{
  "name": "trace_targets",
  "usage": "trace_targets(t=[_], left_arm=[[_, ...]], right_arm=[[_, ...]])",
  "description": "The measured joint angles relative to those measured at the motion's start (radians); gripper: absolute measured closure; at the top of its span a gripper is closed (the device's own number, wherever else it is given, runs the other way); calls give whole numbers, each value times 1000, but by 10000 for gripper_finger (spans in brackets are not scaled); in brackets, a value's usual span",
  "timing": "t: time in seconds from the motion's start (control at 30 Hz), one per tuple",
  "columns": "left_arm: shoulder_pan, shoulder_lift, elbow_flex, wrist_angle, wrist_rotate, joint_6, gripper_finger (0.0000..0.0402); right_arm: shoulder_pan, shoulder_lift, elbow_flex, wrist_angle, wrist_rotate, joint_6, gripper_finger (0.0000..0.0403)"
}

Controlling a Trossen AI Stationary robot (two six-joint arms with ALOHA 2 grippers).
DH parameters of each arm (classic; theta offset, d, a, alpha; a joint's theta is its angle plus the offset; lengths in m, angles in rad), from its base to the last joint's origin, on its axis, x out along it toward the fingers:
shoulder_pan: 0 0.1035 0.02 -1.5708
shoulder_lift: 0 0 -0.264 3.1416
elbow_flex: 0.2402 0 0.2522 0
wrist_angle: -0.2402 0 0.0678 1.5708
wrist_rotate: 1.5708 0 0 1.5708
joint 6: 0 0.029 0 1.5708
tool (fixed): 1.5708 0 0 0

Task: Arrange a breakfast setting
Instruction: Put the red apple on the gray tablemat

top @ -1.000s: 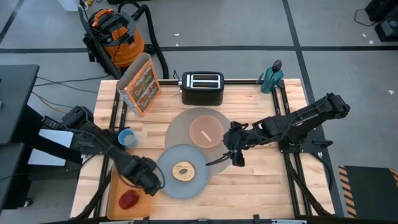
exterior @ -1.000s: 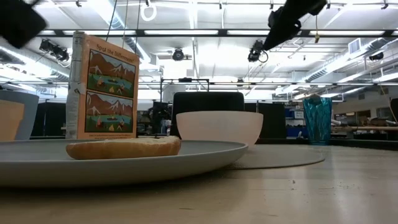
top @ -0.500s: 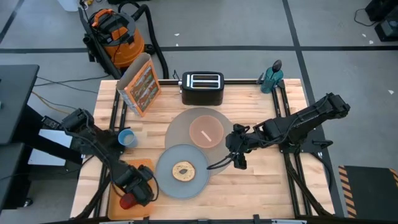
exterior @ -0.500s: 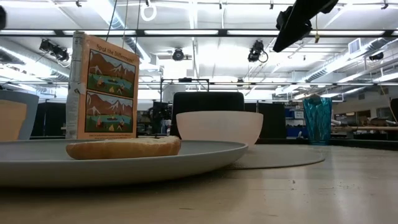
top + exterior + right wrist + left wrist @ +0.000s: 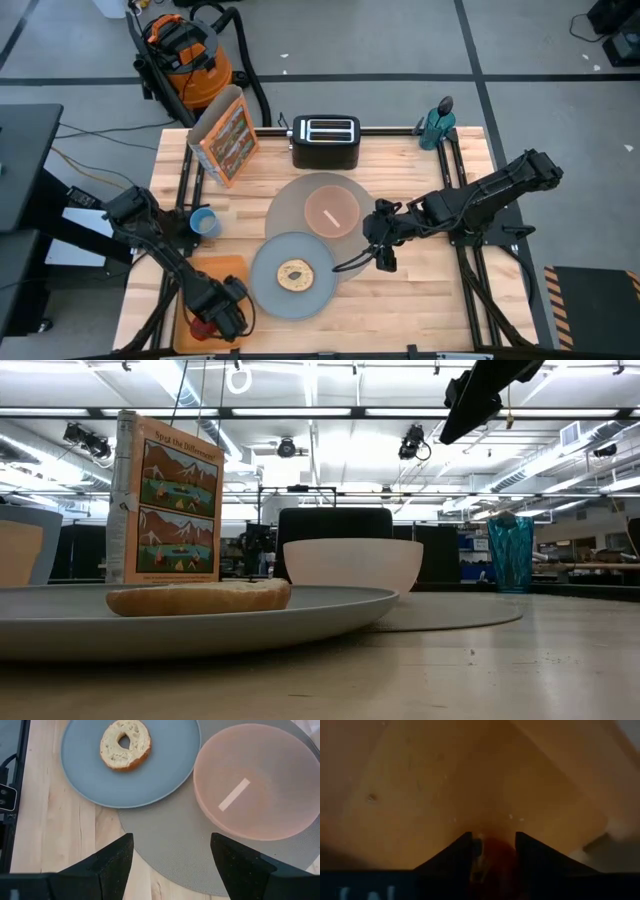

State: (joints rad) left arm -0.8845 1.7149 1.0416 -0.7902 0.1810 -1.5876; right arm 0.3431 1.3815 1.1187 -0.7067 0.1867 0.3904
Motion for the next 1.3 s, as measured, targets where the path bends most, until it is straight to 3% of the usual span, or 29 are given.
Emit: trace_targets(t=[0.37,0.6,0.83,1.03,1.3], left_arm=[[16,-2,0,0,46,-5,383],[18,-2,46,-32,74,-29,379],[18,-2,224,-250,63,32,382],[17,-3,392,-448,-37,29,382],[43,-3,576,-572,-204,29,383]], right_arm=[[0,0,0,1,-5,-24,132],[0,0,0,2,-5,-38,132],[-10,0,0,9,-6,-79,132],[-50,0,46,18,-17,-171,133],[-87,0,176,11,-17,-290,133]])
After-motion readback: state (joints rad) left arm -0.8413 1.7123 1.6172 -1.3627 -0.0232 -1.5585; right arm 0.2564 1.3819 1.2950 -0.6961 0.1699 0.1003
